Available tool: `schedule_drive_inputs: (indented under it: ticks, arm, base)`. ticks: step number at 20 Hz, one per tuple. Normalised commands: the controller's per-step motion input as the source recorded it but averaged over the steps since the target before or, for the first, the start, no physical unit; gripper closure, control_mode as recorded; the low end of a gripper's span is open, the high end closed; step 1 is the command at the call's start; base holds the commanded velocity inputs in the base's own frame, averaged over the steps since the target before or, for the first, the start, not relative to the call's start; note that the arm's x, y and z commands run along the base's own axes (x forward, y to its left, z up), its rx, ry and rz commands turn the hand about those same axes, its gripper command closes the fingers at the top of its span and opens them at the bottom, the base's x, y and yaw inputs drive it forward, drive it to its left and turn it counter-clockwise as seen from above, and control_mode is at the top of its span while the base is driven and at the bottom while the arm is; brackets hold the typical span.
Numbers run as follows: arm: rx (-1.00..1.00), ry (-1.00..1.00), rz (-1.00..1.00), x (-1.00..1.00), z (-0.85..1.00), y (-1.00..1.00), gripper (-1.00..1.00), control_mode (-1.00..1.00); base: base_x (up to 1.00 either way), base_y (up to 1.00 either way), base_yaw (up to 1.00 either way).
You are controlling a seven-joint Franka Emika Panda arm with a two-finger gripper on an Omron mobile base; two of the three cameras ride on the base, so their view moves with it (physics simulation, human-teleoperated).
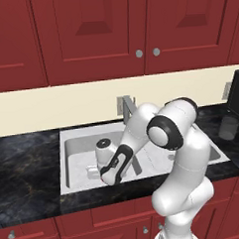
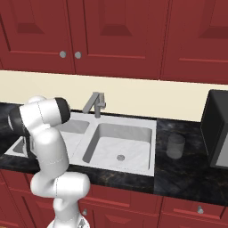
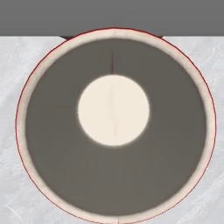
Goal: Move any existing items from the left basin to the right basin for drying. Then move the glass cup from the counter to the left basin of the sink for washing.
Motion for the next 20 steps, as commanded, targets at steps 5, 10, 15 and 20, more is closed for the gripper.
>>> schedule_drive_inputs:
  ticks: [5, 10, 15, 20]
  arm:
    - [0.00, 0.00, -0.03, 0.00, 0.21, 0.00, 1.00, -1.00]
    - [0.00, 0.00, -0.02, 0.00, 0.34, 0.00, 1.00, -1.00]
    - [0.00, -0.01, 0.00, 0.00, 0.44, -0.02, 1.00, -1.00]
    - [0.00, 0.00, 0.00, 0.00, 0.44, 0.01, 1.00, -1.00]
  base:
    - [0.00, 0.00, 0.00]
    - [0.00, 0.00, 0.00]
    - [0.00, 0.00, 0.00]
    - [0.00, 0.00, 0.00]
